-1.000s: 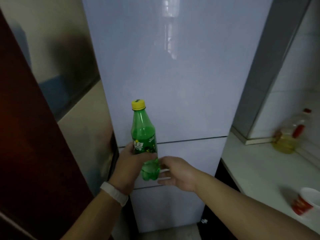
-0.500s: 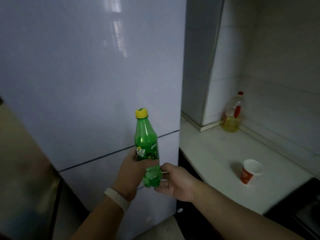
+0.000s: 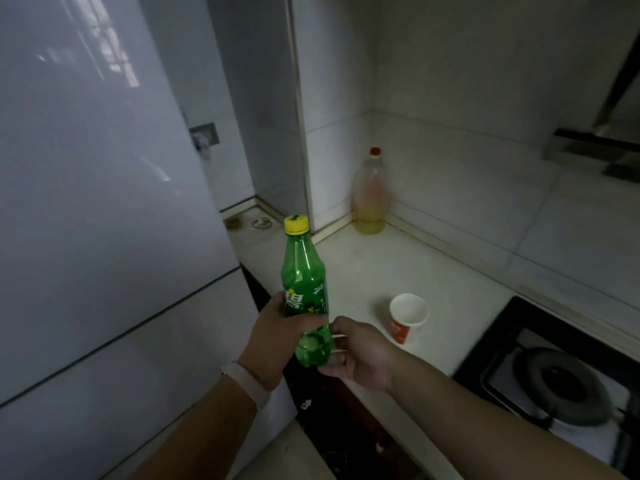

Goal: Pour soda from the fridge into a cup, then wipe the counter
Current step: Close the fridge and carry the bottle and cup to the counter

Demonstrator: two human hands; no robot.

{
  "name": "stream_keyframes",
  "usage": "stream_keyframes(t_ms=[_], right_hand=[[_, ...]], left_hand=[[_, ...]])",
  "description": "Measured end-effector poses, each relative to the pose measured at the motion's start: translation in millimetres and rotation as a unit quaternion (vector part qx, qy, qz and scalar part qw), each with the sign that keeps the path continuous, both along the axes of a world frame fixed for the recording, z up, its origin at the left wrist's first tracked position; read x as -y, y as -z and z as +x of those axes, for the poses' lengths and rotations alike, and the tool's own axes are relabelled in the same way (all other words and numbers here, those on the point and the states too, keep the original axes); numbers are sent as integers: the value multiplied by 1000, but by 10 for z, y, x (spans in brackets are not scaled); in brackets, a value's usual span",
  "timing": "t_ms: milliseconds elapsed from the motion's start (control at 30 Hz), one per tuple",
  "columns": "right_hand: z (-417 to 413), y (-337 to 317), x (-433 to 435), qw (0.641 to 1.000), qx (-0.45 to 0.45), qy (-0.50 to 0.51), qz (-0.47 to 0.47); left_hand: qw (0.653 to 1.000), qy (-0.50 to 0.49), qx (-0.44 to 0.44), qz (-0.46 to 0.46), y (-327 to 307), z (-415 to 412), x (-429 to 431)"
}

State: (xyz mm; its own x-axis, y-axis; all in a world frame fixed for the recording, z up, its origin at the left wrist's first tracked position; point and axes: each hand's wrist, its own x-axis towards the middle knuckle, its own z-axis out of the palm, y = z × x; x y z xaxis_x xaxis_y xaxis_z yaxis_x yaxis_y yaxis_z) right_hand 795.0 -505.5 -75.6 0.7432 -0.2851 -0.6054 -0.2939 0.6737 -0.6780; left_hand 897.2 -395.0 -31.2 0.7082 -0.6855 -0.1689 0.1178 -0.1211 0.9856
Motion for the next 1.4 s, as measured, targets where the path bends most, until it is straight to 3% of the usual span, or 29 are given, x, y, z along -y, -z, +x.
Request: stream_keyframes(t_ms=[233,633,1067,1167,1267,1400], right_hand=[[-305,270,604,999,-11,52,8],[-561,687,899,995,-34,88,20],[-497,1228,1128,984,-114,135,7],[-510,1398,1187,974,-173,143,-43],[-530,1583,1255,947,-243,150,-149],[-487,1748,1341,923,-216,194,-252]], left_hand=[[998,43,16,34,165,-228,719],[991,88,31,99,528,-386,1146],[978,152,3,141,1064,82,1513],[975,163,-15,153,1158,223,1600],[971,170,-26,167,1243,345,1678],[968,175,-37,176,1353,499,1782]])
